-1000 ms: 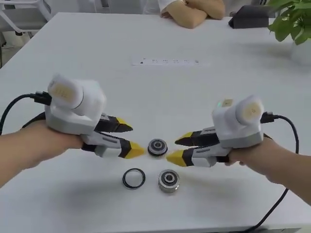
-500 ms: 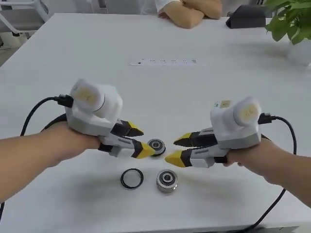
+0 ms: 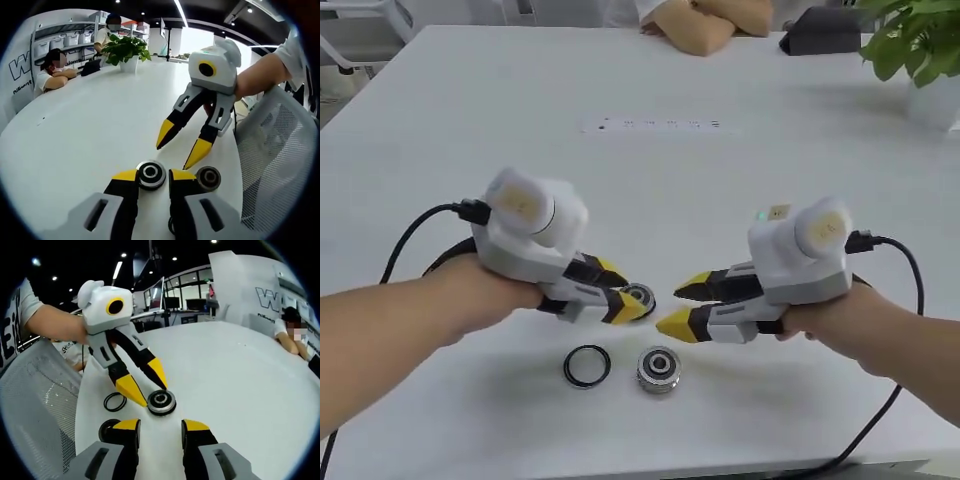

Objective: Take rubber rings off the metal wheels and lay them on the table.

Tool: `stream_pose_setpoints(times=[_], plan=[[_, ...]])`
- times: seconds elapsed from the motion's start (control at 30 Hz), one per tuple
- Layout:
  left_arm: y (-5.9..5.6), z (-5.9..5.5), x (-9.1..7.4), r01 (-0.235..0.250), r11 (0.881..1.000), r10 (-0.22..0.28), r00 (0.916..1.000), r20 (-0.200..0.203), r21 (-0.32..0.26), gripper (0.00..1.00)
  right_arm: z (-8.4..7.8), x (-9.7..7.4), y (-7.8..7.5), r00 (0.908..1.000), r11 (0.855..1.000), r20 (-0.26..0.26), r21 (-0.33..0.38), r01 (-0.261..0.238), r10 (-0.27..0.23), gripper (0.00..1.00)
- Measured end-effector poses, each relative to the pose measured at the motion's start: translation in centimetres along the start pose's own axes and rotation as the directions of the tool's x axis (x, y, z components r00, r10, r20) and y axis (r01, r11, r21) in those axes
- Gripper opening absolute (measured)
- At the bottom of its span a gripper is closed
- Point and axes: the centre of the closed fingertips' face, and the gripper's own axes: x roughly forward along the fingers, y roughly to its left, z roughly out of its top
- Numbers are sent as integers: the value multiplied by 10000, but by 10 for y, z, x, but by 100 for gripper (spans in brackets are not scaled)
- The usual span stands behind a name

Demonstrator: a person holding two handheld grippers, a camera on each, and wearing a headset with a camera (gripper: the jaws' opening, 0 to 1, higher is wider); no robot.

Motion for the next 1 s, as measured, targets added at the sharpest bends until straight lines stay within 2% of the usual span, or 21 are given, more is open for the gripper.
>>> stream_pose_setpoints(times=[0.13,0.3,0.57,0.73,1.0], plan=[[0,-4,3,-25,9997,30,9998,-198,249,14,0,1,0,10000,10000,6,-12,-10,10,31],[5,-3,5,-234,9988,240,9996,-136,433,10,0,1,0,10000,10000,-23,-33,-19,19,31],[5,-3,5,-396,9984,397,9992,-2,413,8,5,5,0,10000,9999,13,-87,-59,59,31],[4,-2,5,-425,9973,425,9991,15,597,7,6,11,2,9999,9998,-11,-131,-144,144,31],[5,-3,5,-471,9969,470,9989,37,637,7,9,19,-3,9998,9996,117,212,-174,172,30]])
